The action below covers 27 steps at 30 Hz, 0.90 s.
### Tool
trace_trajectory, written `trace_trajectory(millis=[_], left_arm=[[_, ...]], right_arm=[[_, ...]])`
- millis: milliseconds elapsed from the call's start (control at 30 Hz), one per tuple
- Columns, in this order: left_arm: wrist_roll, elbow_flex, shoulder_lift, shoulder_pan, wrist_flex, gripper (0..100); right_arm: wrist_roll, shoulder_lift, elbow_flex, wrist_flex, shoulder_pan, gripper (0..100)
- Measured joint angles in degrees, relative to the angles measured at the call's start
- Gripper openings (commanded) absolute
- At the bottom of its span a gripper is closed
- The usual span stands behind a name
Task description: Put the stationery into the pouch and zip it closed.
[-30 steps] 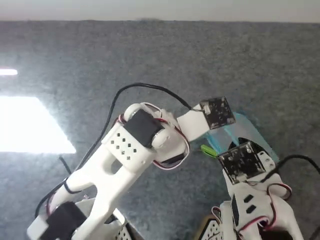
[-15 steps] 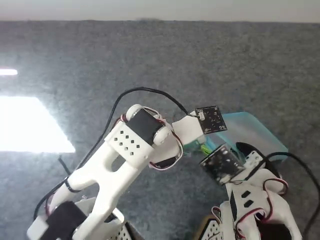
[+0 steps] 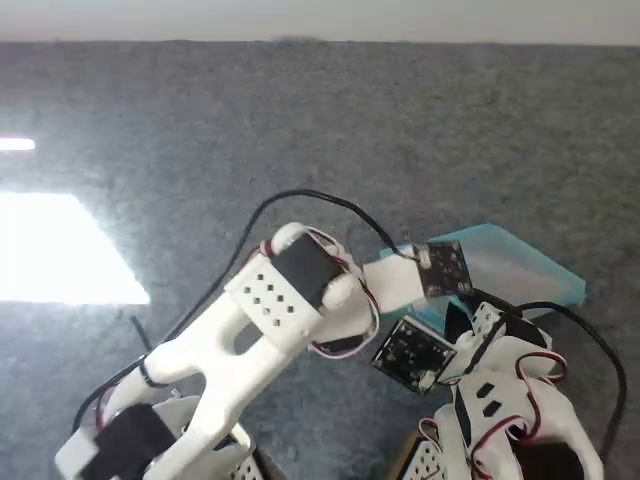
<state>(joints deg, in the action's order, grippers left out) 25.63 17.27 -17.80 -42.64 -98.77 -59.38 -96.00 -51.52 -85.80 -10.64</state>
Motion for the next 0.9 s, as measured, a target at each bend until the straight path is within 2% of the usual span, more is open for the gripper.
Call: trace_trajectory(millis=[200, 367, 700, 900], left_arm=[[0.18, -0.70, 8.79, -0.53, 0.00, 1], [0.18, -5.80, 13.19, -0.62, -0.18, 1], [0.18, -13.27, 17.76, -0.62, -0.44, 1], [-5.36, -20.92, 17.76, -0.79, -0.18, 1]], right_arm=[[-10.02, 0.26, 1.32, -1.49, -0.53, 0.9], [-14.15, 0.00, 1.41, -5.71, -2.29, 0.9], [-12.13, -0.09, 1.49, -7.82, -7.21, 0.9], [-10.64, -0.09, 1.58, -7.91, -9.05, 0.9]])
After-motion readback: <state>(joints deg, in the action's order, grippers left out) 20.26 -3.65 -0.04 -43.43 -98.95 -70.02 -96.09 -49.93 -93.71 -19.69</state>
